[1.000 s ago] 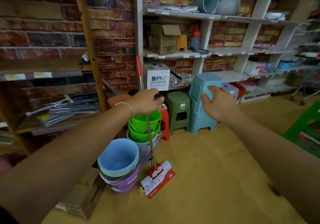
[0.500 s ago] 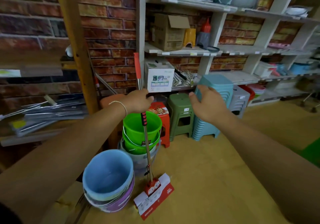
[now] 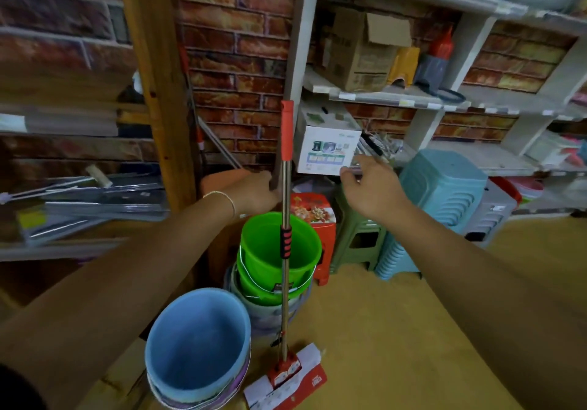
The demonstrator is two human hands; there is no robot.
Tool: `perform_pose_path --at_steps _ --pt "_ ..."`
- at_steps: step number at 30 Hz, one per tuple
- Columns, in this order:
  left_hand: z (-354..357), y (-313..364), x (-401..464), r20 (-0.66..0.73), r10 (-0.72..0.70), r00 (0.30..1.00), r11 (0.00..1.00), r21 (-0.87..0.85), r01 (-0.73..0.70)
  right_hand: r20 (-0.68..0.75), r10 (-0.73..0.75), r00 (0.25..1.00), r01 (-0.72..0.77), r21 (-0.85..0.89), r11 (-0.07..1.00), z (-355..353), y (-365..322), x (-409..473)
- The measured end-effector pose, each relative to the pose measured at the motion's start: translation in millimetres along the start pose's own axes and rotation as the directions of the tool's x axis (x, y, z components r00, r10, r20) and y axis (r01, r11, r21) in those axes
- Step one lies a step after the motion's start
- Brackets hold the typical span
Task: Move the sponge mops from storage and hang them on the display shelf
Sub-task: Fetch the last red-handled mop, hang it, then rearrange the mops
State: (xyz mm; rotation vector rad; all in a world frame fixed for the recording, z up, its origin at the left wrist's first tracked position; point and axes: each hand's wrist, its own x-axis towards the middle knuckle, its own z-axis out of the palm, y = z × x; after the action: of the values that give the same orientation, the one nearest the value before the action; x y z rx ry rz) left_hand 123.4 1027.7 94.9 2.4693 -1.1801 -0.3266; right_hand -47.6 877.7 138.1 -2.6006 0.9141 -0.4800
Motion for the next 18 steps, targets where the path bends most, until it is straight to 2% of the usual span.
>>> perform_pose_path --at_steps 3,8,12,18 --pt "4.6 -14.9 9.4 -0.044 -0.065 0.997 0.998 -0.011 0.065 0.061 -0.038 0.997 0.037 0.020 0.999 23.4 -12.1 27.5" --pt "13.5 -23.4 35.0 0.034 -0.133 0.991 0.989 -0.068 0.135 0.152 -0.122 0.981 0.114 0.062 0.992 53.9 -19.1 68.6" --pt "29.8 -27.7 66.5 0.079 -0.242 0.967 0.961 -0.115 0.250 0.202 -0.177 0.963 0.156 0.117 0.981 70.6 -13.4 108.3" --pt "56.7 -11.2 116.6 0.043 -0.404 0.914 0.876 -0.268 0.400 0.340 -0.243 0.909 0.129 0.323 0.937 93.5 1.0 182.6"
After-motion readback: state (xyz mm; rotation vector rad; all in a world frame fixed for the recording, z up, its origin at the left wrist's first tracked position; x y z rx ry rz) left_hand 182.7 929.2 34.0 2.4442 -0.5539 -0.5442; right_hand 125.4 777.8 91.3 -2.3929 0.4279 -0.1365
